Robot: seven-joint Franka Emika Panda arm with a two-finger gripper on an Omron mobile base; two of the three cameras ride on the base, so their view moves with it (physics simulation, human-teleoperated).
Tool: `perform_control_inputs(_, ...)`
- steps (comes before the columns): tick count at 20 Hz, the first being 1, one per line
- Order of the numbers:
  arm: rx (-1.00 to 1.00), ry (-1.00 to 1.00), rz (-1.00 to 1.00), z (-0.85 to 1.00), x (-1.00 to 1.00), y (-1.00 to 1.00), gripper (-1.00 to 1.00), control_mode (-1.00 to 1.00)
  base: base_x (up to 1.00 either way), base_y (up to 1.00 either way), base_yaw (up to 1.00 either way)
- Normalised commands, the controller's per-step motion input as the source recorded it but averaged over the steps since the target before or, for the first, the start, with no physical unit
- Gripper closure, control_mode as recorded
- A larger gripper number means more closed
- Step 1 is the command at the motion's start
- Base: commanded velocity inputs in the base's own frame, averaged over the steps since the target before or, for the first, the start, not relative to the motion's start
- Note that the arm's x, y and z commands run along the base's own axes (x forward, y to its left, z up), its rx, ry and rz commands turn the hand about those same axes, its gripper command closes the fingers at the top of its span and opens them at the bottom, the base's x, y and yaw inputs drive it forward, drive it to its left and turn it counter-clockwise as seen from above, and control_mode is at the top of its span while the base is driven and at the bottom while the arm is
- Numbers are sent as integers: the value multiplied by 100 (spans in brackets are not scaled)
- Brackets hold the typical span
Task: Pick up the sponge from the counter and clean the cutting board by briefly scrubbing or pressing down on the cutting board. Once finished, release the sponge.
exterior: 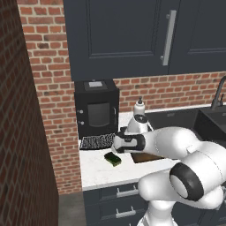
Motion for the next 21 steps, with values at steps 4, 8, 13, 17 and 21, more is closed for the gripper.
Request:
perform_control_inputs(4,0,0,-14,44,0,-86,-100,-100,0,0,0)
perform_control_inputs(8,0,0,-12,48,-3,-83,-100,-100,0,0,0)
perform_control_inputs(13,0,0,-9,55,-13,-72,-100,-100,0,0,0)
perform_control_inputs(17,-3,0,-11,51,-14,-48,-100,-100,0,0,0)
perform_control_inputs(21,-8,0,-15,48,-22,-19,-100,-100,0,0,0)
